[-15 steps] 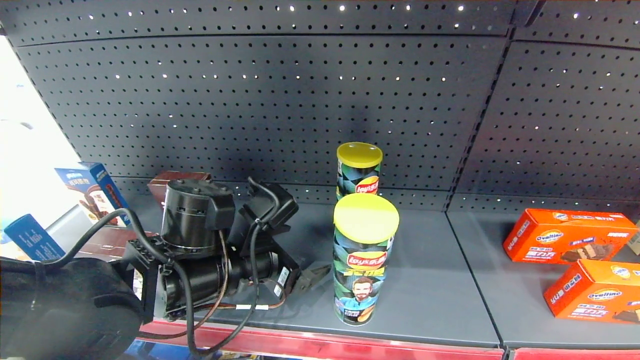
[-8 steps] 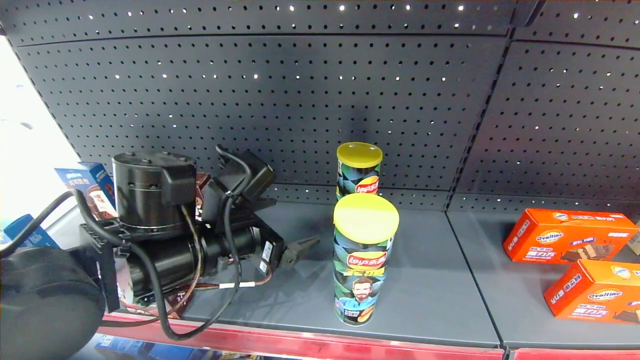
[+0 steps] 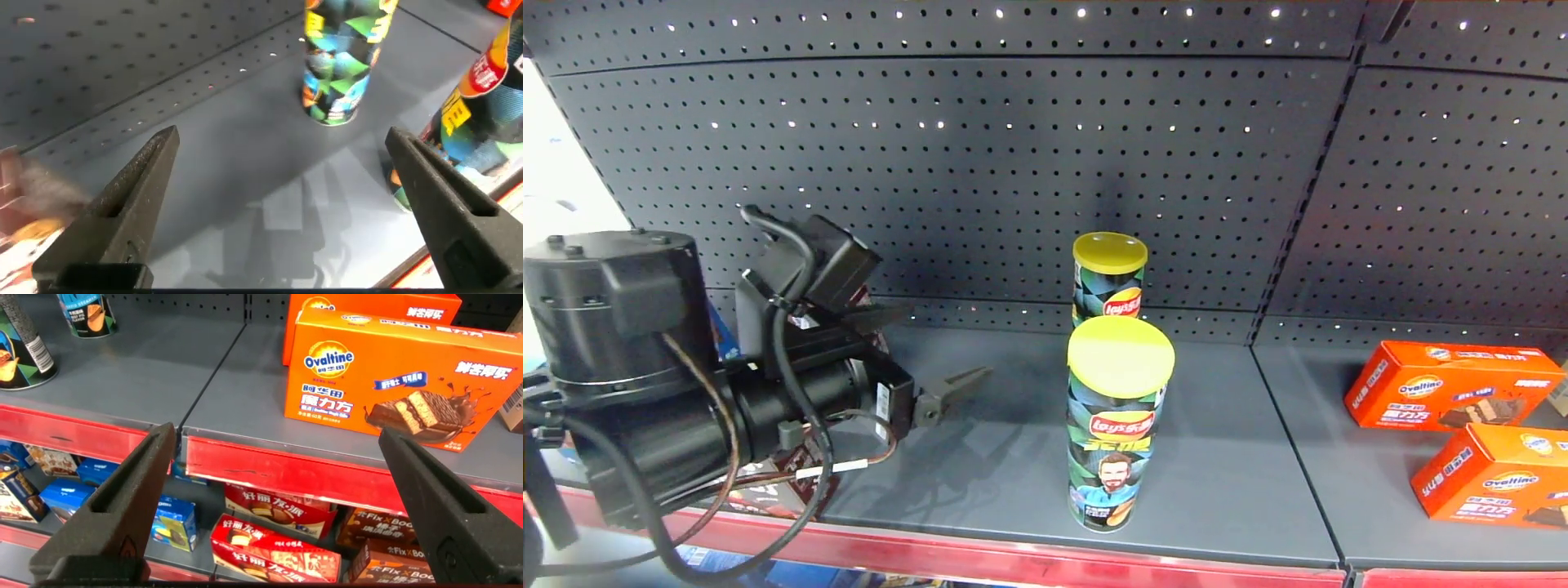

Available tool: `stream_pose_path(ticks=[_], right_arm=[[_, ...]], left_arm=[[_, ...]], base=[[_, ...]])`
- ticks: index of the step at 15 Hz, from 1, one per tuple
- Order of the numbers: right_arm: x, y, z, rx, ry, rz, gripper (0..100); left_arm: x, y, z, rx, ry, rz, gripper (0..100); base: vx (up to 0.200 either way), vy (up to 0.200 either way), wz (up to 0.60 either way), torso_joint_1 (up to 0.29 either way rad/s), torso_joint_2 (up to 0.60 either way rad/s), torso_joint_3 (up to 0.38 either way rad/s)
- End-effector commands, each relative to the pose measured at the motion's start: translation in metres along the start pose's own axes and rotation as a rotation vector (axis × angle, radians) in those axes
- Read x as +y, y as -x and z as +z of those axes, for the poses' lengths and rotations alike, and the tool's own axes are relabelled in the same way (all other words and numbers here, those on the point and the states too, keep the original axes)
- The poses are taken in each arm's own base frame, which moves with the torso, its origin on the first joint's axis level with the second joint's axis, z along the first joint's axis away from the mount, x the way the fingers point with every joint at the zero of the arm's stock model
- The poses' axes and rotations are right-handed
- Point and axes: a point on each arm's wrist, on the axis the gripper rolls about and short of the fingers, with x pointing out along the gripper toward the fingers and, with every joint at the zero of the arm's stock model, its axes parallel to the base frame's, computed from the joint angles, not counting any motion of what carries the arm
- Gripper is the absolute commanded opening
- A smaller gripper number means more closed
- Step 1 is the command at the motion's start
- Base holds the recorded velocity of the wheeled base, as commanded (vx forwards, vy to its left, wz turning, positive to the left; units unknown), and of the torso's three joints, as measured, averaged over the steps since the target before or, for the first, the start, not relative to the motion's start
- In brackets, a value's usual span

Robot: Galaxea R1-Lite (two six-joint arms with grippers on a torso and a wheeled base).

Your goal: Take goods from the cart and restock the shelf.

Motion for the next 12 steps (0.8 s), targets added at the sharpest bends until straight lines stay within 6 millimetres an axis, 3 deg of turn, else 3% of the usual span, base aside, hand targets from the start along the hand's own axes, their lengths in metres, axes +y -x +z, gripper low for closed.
stream_pose_path(ticks=[1,12], right_arm=[[0.0,0.0,0.0,0.001,0.001,0.001,100],[0.0,0.0,0.0,0.001,0.002,0.001,100]], left_arm=[[0.004,0.022,0.006,-0.051,-0.002,0.033,100],[0.012,0.085,0.001,-0.145,0.013,0.144,100]], base=[[0.0,0.0,0.0,0.0,0.0,0.0],[0.0,0.0,0.0,0.0,0.0,0.0]])
